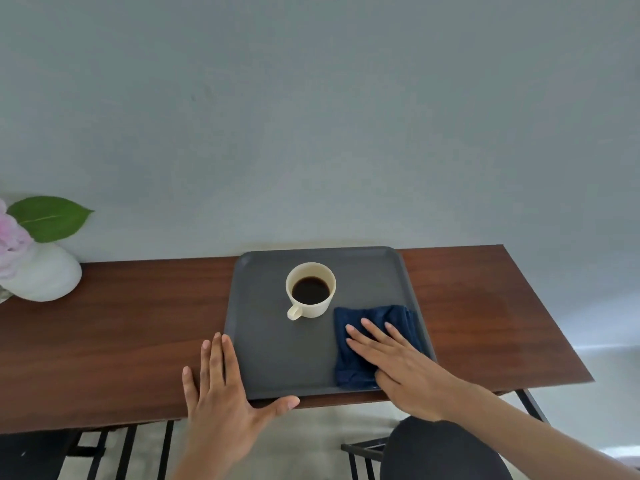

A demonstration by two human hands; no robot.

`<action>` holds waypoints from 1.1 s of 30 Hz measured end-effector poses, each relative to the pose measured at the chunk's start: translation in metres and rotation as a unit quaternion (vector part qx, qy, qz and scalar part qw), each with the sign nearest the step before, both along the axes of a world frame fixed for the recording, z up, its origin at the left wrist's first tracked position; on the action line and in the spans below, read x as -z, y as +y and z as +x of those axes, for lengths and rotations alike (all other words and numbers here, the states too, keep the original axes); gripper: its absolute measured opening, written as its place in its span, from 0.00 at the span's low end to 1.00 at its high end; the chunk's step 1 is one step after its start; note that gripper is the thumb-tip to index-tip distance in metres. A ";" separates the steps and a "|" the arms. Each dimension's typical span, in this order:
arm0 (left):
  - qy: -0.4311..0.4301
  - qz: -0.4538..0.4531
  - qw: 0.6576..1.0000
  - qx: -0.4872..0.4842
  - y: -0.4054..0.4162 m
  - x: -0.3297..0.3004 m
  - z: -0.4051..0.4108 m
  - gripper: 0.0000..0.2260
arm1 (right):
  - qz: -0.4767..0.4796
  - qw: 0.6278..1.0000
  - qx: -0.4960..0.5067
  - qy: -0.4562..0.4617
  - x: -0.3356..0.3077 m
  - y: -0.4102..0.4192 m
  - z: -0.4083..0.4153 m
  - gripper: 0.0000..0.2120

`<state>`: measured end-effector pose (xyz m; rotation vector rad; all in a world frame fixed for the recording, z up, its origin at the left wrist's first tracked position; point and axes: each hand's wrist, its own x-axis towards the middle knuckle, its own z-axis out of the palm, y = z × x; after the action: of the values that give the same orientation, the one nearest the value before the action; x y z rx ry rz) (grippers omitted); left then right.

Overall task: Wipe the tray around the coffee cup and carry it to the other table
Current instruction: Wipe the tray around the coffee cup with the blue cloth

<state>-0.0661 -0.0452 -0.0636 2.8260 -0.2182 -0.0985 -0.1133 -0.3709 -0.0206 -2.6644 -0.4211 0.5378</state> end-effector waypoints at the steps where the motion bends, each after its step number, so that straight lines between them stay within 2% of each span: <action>1: 0.001 0.001 1.000 0.000 0.000 0.000 0.000 0.68 | -0.001 1.000 -0.001 -0.001 0.001 0.007 0.002 0.32; 10: -0.010 -0.007 1.000 -0.002 0.000 0.002 0.000 0.68 | -0.023 0.999 -0.005 -0.031 0.010 0.035 0.015 0.32; 22: -0.017 -0.009 1.000 0.000 0.002 0.008 0.001 0.67 | -0.149 0.978 0.132 -0.060 0.010 -0.015 0.021 0.34; 33: -0.006 0.012 1.000 0.001 0.002 0.007 0.001 0.67 | 0.026 0.998 0.052 -0.006 0.007 0.023 0.013 0.33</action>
<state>-0.0648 -0.0431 -0.0711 2.8505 -0.2240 -0.0842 -0.1005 -0.3475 -0.0280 -2.6229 -0.2948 0.4731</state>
